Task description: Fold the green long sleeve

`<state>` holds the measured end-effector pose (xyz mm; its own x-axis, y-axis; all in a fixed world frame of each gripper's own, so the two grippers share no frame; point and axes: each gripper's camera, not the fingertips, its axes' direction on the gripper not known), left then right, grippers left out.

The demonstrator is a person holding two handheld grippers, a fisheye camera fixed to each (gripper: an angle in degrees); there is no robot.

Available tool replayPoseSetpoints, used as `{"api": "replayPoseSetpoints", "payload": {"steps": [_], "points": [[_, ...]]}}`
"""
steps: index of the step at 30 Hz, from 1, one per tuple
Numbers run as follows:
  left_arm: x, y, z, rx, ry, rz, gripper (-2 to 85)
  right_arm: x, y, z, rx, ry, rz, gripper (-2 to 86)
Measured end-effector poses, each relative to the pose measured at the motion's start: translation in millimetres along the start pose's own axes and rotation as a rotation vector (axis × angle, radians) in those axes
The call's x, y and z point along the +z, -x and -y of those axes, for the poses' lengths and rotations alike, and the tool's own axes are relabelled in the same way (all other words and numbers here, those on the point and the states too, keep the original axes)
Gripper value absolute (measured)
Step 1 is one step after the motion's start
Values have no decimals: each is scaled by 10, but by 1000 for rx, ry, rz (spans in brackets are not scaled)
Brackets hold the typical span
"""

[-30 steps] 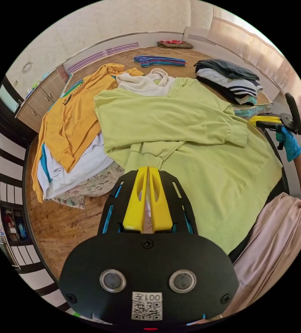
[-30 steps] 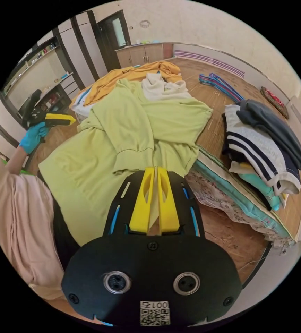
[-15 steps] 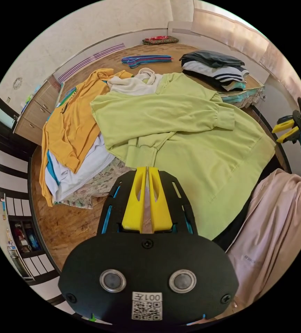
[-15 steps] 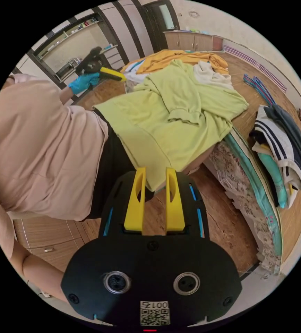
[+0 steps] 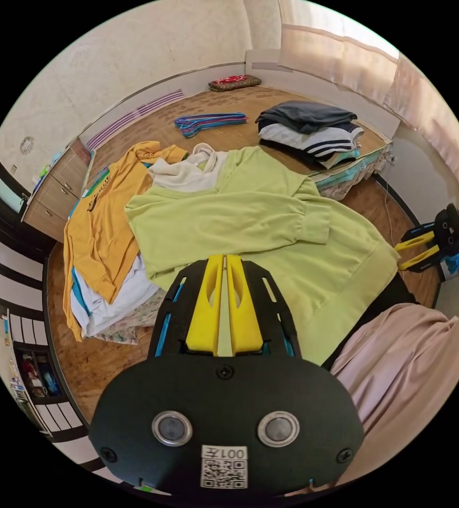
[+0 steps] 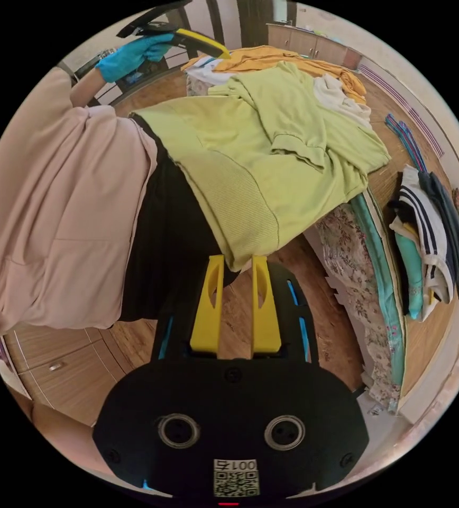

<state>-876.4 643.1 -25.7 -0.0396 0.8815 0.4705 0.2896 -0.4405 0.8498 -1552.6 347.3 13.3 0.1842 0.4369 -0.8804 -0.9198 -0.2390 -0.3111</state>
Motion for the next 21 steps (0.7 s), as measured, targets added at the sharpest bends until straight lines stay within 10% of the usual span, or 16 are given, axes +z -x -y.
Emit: {"api": "replayPoseSetpoints", "payload": {"steps": [21], "points": [[-198,-34,-644,519,242,-186,64,-291,373,111,25,40,-175,9]]}}
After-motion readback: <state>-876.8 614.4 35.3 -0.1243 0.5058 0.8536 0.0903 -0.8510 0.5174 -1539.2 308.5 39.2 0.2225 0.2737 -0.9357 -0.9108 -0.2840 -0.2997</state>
